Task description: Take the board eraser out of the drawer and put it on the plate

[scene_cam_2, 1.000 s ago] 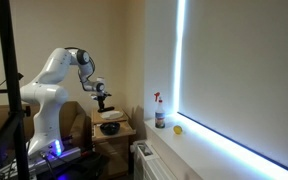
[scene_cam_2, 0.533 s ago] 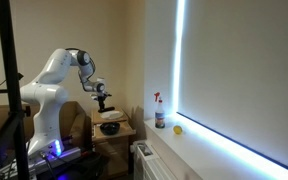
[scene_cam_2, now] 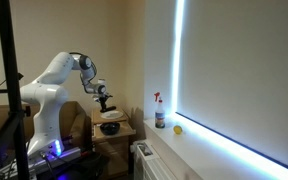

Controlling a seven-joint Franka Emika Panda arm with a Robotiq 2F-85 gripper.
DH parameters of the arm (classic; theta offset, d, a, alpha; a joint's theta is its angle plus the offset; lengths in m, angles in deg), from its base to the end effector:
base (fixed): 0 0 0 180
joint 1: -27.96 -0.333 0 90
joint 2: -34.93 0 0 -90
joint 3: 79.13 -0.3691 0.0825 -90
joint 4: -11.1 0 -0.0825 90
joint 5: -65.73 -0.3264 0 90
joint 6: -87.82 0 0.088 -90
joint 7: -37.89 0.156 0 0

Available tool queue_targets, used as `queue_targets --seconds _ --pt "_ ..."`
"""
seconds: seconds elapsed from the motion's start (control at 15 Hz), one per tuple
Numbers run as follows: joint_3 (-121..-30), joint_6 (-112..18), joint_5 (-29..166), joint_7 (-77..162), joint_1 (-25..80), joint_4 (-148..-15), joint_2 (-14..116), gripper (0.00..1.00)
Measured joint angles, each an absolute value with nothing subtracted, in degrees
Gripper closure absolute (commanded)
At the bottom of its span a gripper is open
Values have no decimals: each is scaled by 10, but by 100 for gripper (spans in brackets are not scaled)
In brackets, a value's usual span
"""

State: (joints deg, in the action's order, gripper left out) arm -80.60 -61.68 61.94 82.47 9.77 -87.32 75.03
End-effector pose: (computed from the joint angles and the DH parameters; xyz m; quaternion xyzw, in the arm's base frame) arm 0.6553 0.2316 0.2361 -0.9646 0.2444 -0.0664 0.0740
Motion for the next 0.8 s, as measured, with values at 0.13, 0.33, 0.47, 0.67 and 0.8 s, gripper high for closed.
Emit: queue_targets --seconds 0.13,0.33,0.47,0.67,0.8 --pt "-806 -629 619 826 97 -873 751 46" --pt "-806 -630 619 826 97 -873 751 71" --pt "-806 -629 619 824 97 -864 760 71" --pt "-807 -636 618 814 98 -824 794 71" --pt "-808 -636 615 809 98 -792 820 71"
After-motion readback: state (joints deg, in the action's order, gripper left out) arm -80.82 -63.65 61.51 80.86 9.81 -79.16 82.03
